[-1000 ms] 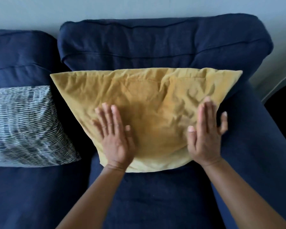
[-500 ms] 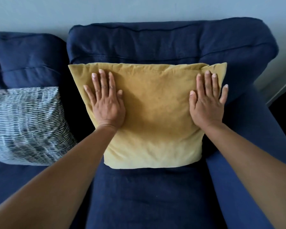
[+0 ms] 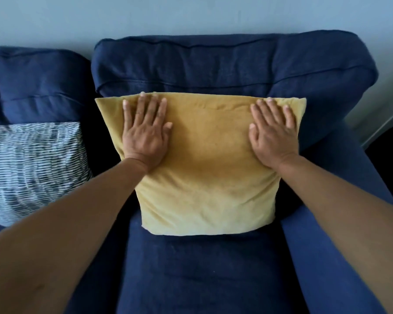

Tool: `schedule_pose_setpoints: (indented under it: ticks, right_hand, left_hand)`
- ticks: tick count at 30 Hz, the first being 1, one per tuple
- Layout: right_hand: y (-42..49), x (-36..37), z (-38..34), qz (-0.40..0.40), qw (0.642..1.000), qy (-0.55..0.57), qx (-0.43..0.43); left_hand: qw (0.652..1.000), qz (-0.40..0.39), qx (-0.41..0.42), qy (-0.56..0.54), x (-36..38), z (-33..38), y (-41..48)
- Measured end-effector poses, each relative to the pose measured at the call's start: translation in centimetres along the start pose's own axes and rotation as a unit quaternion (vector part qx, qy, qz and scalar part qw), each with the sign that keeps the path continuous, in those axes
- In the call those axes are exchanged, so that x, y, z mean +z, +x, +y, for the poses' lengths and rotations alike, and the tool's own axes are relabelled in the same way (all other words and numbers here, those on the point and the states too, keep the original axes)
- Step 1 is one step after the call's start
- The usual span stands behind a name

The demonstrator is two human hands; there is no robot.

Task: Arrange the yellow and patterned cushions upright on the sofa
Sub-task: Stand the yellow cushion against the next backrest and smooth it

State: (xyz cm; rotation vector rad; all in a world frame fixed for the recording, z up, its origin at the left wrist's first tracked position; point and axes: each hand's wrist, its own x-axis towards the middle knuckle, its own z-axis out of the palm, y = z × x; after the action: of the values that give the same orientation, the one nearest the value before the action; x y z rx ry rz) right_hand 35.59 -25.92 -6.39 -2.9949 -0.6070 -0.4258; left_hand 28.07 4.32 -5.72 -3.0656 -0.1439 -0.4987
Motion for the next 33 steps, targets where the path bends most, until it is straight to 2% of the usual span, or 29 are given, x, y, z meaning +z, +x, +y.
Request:
schedule_pose_setpoints:
  ticks: [4,6,9,11,12,14,16,18,20,23,26,28,30,31,33]
  right_hand:
    - [-0.1,0.0,3.8,-0.037,0.994,0.002,0.107]
    - [-0.4,-0.5,4.1,-0.032,0.99,0.022,0.134]
    - [-1.1,-1.9,3.6,0.057,0.984,0.078,0.149]
    - [-1.2,-2.8,3.7,0.114,0.962,0.128,0.21]
    - [-1.2,-3.2,3.9,0.116,0.944,0.164,0.26]
    - [-1.1,-4.2,4.4,0.1,0.907,0.25,0.324]
    - [-1.0,-5.3,4.2,0.132,0.908,0.283,0.28]
    - [-0.6,-6.4,3.7,0.199,0.915,0.273,0.222]
    - [-0.1,-7.3,3.3,0.238,0.91,0.262,0.217]
    - [-0.5,-7.2,3.8,0.217,0.899,0.277,0.261]
    - [-1.3,-7.1,3.1,0.205,0.892,0.275,0.295]
    - [-1.3,-7.2,1.6,0.243,0.909,0.238,0.243]
    - [-1.1,-7.3,-0.9,0.271,0.936,0.175,0.144]
    - [-1.1,-7.1,-2.4,0.259,0.951,0.15,0.075]
    - [-1.6,-5.9,-5.4,0.177,0.977,0.092,-0.081]
  left_hand:
    - [0.994,0.0,-0.111,-0.02,-0.2,-2.7,0.0]
    - [0.99,0.0,-0.135,-0.031,-0.6,-2.5,-0.1]
    - [0.987,0.035,-0.138,-0.071,-1.5,-2.3,-0.1]
    - [0.979,0.082,-0.158,-0.099,-2.3,-3.1,-0.2]
    - [0.967,0.104,-0.195,-0.123,-2.7,-3.7,-0.2]
    - [0.917,0.122,-0.32,-0.204,-3.6,-4.6,-0.3]
    - [0.865,0.11,-0.397,-0.286,-4.0,-5.0,-0.7]
    - [0.85,0.12,-0.386,-0.337,-4.1,-4.9,-1.3]
    - [0.836,0.184,-0.374,-0.358,-4.6,-4.8,-1.2]
    - [0.814,0.228,-0.377,-0.379,-5.7,-4.4,-0.3]
    - [0.825,0.207,-0.368,-0.374,-5.9,-3.0,-0.7]
    - [0.877,0.227,-0.3,-0.299,-6.1,-1.2,-1.4]
    - [0.933,0.232,-0.171,-0.214,-5.8,1.2,-2.2]
    - [0.951,0.22,-0.103,-0.193,-5.4,2.8,-2.6]
    - [0.973,0.159,0.001,-0.167,-4.2,5.7,-3.7]
